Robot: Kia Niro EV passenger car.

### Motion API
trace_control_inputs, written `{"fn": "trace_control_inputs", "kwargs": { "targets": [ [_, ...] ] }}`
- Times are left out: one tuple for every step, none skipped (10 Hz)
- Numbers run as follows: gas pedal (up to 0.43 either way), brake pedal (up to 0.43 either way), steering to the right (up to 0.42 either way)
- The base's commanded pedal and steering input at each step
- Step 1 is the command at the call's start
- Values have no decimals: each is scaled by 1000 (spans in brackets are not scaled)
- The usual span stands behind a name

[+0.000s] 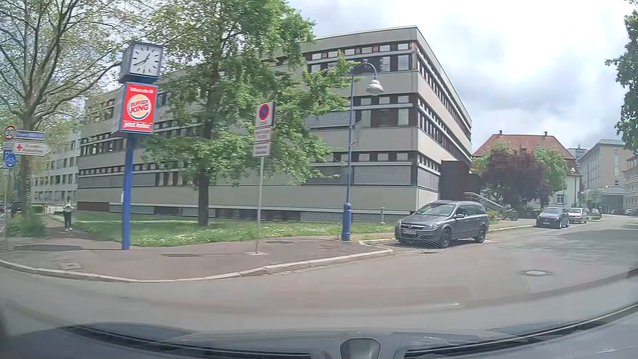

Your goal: Follow the waypoints while adhering to traffic rules and regulations

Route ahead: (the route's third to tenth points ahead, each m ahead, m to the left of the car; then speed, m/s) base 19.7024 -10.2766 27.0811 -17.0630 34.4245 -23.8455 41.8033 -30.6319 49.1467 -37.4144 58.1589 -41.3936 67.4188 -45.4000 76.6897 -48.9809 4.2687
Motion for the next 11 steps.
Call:
{"fn": "trace_control_inputs", "kwargs": {
  "targets": [
    [98,0,475],
    [98,0,474],
    [98,0,473],
    [110,0,468],
    [118,0,459],
    [118,0,447],
    [118,0,429],
    [138,0,409],
    [138,0,396],
    [138,0,383],
    [138,0,360]
  ]
}}
